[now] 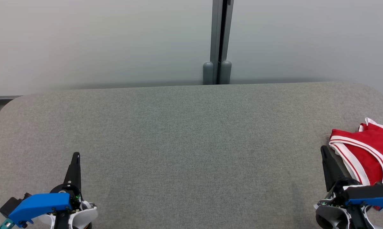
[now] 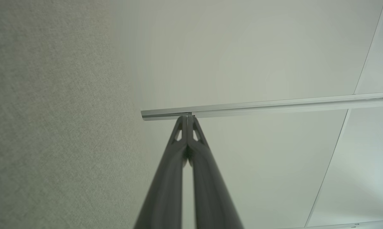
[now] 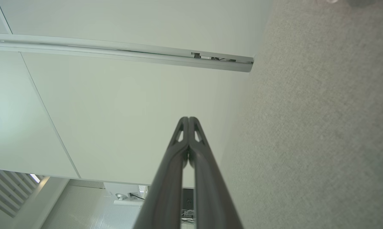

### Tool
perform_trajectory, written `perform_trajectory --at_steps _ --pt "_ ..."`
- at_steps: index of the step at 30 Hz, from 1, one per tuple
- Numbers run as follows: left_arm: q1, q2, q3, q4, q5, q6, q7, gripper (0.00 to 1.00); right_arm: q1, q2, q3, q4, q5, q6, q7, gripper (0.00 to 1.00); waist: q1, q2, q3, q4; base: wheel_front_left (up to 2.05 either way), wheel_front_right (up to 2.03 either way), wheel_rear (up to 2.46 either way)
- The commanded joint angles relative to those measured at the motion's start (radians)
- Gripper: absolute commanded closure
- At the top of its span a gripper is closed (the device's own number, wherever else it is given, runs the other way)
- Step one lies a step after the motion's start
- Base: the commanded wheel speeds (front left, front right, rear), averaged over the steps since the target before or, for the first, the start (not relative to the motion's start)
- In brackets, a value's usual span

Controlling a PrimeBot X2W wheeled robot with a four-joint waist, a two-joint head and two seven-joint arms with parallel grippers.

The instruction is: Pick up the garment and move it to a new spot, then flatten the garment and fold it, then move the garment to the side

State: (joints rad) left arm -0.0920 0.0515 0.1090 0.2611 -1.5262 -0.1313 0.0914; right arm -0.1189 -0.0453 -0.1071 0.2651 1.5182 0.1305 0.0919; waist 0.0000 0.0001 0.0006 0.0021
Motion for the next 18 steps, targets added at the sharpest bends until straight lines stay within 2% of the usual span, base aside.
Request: perform_trajectory --at_steps 1,13,18 --pt "-0.020 -0.002 0.001 -0.009 -0.020 0.001 0.007 1.00 0.012 -0.008 -0.004 -0.012 0.022 0.000 0.006 1.00 0.0000 -0.0001 0.000 0.000 0.00 0.00 0.00" --pt "-0.022 -0.002 0.007 -0.021 -0.091 0.001 0.027 1.00 0.017 -0.008 -0.009 -0.024 0.099 0.000 0.026 1.00 0.0000 -0.0001 0.002 -0.002 0.00 0.00 0.00" --pt "-0.021 -0.002 0.007 -0.020 -0.088 0.001 0.027 1.00 0.017 -0.008 -0.009 -0.024 0.096 0.000 0.027 1.00 0.0000 -0.0001 0.003 -0.002 0.00 0.00 0.00"
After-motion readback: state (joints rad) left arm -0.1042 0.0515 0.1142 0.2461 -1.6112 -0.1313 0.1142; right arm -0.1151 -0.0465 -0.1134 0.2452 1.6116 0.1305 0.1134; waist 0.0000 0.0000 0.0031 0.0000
